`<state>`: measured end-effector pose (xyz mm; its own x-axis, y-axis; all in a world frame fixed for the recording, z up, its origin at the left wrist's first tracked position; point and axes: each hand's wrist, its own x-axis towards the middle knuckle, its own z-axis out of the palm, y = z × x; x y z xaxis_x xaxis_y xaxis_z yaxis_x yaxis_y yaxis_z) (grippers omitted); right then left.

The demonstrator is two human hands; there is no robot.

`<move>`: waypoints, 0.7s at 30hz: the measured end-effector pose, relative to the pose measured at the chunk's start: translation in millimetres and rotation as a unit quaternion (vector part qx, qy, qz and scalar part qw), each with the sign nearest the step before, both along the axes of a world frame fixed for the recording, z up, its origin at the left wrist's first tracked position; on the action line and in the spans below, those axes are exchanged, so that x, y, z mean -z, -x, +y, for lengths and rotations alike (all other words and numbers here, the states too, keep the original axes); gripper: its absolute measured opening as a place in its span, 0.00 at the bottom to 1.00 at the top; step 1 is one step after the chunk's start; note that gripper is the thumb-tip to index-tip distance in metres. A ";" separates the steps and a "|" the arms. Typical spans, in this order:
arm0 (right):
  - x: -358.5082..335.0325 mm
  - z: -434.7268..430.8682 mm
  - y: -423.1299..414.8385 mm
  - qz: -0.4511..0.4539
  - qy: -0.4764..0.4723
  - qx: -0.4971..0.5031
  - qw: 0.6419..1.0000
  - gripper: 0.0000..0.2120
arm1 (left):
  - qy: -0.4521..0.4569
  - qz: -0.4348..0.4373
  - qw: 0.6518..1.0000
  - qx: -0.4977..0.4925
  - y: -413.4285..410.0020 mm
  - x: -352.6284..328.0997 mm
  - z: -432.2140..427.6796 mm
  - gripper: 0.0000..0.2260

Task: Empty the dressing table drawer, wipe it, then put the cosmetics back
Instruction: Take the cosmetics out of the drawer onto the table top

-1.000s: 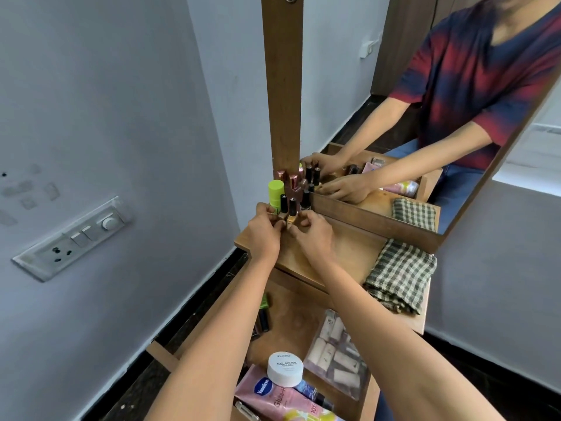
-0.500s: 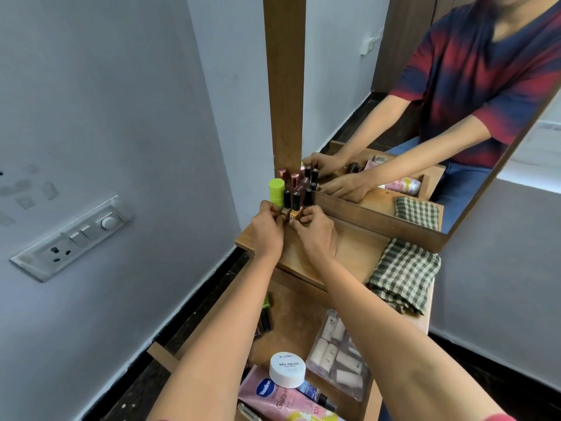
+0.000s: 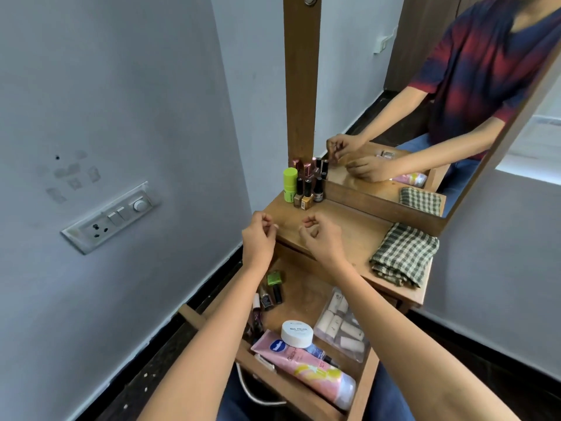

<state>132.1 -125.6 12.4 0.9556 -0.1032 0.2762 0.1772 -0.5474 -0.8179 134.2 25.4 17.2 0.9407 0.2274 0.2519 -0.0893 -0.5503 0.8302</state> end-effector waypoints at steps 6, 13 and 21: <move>30.5 18.8 56.9 -0.021 0.109 -0.121 0.986 0.07 | -0.065 0.071 0.995 0.020 48.9 21.5 29.3 0.04; 65.3 39.8 79.3 0.176 0.244 -0.179 0.936 0.24 | -0.303 0.164 0.922 0.176 74.2 39.6 50.5 0.15; 75.4 45.0 76.1 0.200 0.288 -0.201 0.915 0.21 | -0.438 0.177 0.840 0.268 60.2 55.1 53.6 0.22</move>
